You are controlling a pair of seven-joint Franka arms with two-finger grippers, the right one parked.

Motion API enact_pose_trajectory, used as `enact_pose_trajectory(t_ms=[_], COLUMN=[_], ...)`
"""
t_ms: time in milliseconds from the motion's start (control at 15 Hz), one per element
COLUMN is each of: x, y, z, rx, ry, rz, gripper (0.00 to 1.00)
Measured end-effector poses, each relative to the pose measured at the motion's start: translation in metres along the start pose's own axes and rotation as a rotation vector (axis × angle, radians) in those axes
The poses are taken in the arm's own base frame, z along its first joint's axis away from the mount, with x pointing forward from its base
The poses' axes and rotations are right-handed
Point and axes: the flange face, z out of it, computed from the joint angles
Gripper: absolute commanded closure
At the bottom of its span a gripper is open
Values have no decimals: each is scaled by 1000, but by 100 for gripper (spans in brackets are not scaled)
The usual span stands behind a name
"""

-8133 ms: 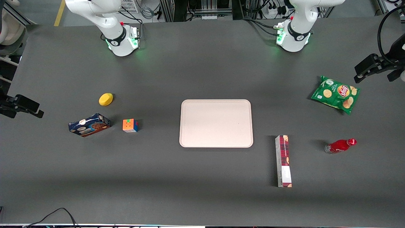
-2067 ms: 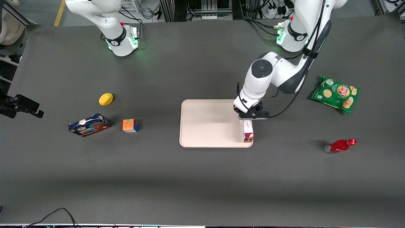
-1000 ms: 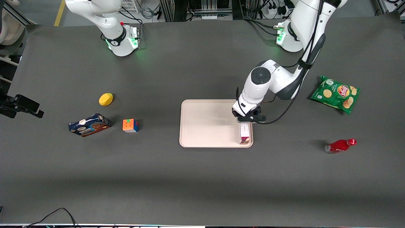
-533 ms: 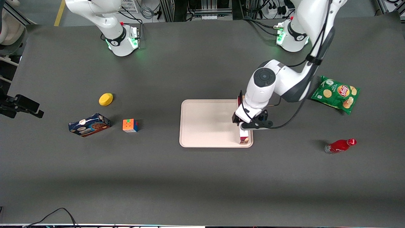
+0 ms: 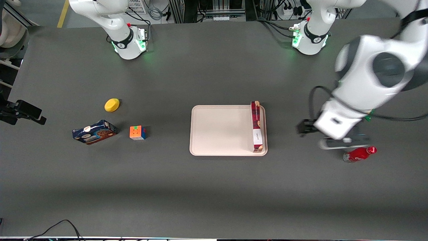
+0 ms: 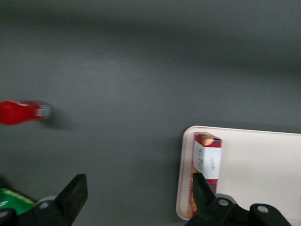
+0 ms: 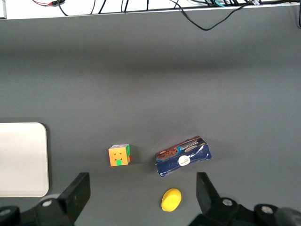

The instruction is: Place red cookie box on tray

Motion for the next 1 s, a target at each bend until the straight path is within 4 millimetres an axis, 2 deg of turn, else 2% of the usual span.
enact_pose_trajectory(t_ms=[67,200,400,533,733,1000], x=[4,2,-7,-12,-14,-12], y=[-24,-59,-96,-116,-130,-144], z=[-17,-51,-98,-123,-138,-137], rx=[4,19,39,48,62,80], ry=[4,4,-17,-33,-49,-61], rz=[-17,-36,4,46,101,126], gripper=[0,0,0,0,0,0])
